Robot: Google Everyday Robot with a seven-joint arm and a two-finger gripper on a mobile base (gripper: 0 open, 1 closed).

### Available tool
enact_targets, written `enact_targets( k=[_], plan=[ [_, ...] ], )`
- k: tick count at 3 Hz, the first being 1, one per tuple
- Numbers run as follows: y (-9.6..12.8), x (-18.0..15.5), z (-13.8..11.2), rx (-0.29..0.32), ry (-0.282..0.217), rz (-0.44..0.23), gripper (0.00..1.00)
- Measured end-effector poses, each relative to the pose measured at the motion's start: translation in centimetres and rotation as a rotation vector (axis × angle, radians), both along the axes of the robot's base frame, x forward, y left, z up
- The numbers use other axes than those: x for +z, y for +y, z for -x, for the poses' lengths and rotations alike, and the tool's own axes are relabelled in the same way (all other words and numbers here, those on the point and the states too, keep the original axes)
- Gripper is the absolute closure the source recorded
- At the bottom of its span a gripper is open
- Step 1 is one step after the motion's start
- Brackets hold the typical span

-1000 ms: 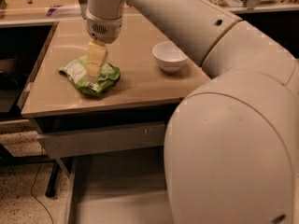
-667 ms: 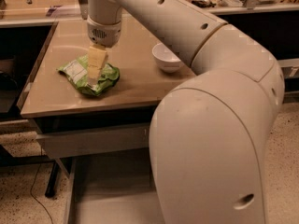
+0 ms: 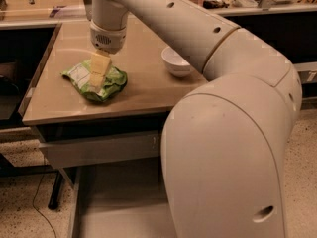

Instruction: Place green rice chip bag into middle drawer

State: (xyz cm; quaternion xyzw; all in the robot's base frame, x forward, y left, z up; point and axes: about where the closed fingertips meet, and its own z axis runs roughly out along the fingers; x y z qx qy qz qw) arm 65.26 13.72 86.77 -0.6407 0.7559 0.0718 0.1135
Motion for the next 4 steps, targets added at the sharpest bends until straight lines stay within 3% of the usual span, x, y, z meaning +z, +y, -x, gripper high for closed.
enact_targets(
  k=[1,3,4],
  plan=[
    [2.3,-2.0,0.6,0.05,0.059,-0.028,0.0],
    [4.9,-4.8,0.6,0.097,0.148,-0.05,0.0],
    [5.0,-4.9,0.6,0.097,0.15,-0.051,0.17]
  ],
)
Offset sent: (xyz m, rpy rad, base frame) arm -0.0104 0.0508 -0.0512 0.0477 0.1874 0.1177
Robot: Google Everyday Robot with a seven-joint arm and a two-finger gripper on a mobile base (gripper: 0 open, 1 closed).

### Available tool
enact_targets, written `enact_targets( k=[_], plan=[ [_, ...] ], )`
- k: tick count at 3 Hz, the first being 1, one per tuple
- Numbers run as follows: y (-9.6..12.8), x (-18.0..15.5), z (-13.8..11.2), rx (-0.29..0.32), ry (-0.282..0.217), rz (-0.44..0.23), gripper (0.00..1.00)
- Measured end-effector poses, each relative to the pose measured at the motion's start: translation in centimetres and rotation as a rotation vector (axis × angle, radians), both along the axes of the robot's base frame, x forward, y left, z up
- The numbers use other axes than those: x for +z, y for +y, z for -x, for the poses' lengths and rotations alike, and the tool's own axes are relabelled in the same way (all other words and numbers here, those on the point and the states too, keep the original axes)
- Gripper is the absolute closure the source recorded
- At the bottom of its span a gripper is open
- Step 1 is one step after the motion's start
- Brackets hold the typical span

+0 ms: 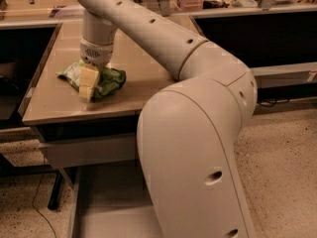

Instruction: Place green rice chip bag into middle drawer

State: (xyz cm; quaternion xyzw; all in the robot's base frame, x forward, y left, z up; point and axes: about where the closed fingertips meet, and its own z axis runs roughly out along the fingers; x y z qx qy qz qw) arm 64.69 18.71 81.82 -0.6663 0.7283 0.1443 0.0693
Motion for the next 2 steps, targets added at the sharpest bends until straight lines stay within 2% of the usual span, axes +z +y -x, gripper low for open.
enact_targets(
  k=[2],
  plan=[
    [0.0,0.0,0.0,0.0,0.0,0.0,0.64]
  ],
)
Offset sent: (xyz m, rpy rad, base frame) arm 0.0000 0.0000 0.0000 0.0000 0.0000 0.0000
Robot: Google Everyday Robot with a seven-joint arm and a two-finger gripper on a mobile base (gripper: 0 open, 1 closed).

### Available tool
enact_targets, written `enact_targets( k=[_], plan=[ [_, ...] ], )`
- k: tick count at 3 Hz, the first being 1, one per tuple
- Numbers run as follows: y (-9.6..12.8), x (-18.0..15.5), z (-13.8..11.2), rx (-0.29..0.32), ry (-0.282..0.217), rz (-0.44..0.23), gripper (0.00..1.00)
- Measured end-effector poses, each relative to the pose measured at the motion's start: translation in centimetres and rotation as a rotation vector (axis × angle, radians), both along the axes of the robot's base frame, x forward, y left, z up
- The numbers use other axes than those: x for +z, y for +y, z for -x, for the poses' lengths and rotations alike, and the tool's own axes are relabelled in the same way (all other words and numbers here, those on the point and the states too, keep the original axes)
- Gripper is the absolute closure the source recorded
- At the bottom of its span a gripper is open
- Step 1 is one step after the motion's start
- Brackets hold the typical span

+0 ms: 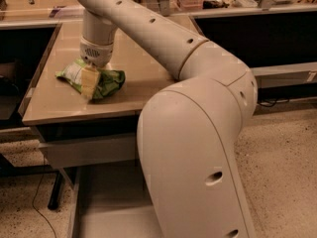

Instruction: Place green rice chip bag into middle drawer

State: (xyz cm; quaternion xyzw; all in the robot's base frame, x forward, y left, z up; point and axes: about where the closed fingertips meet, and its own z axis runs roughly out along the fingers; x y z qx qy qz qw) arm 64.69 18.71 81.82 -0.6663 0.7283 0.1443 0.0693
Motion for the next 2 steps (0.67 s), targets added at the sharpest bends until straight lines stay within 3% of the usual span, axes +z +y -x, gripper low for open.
enact_targets(
  k=[1,2],
  plan=[
    [0.0,0.0,0.0,0.0,0.0,0.0,0.87],
    [0.0,0.52,0.0,0.0,0.0,0.0,1.0]
  ],
)
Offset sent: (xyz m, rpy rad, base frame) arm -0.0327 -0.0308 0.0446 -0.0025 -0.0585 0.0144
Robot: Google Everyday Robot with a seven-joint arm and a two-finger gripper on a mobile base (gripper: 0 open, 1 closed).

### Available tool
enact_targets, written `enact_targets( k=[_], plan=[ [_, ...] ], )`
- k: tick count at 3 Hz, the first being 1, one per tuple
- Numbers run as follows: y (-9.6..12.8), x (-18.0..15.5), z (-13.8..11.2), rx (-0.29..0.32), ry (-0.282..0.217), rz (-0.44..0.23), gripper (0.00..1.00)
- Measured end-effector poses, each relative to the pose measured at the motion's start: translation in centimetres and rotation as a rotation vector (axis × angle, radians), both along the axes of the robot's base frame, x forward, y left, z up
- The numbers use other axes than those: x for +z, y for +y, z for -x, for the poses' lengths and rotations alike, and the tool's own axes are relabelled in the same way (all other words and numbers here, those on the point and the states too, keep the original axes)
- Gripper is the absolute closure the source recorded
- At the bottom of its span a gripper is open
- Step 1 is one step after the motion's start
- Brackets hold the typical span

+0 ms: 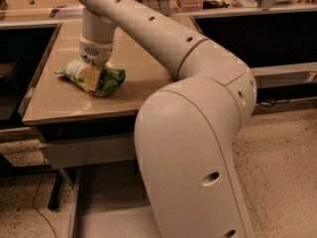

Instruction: Place green rice chip bag into middle drawer

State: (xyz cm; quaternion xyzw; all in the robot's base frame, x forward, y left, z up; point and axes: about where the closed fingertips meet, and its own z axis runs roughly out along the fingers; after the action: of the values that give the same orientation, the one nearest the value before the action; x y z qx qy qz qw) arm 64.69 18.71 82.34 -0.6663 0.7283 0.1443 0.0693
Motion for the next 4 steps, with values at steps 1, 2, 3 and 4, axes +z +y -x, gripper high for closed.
enact_targets(
  k=[1,2,3,4],
  plan=[
    [-1.9,2.2,1.9,-0.041,-0.03,-0.009,1.0],
    [-4.1,4.1,6.7,-0.085,-0.036,-0.014,1.0],
    [-6.8,3.6,12.9,-0.126,-0.013,0.027,1.0],
    [-7.0,4.3,13.2,-0.125,-0.028,0.013,1.0]
  ],
)
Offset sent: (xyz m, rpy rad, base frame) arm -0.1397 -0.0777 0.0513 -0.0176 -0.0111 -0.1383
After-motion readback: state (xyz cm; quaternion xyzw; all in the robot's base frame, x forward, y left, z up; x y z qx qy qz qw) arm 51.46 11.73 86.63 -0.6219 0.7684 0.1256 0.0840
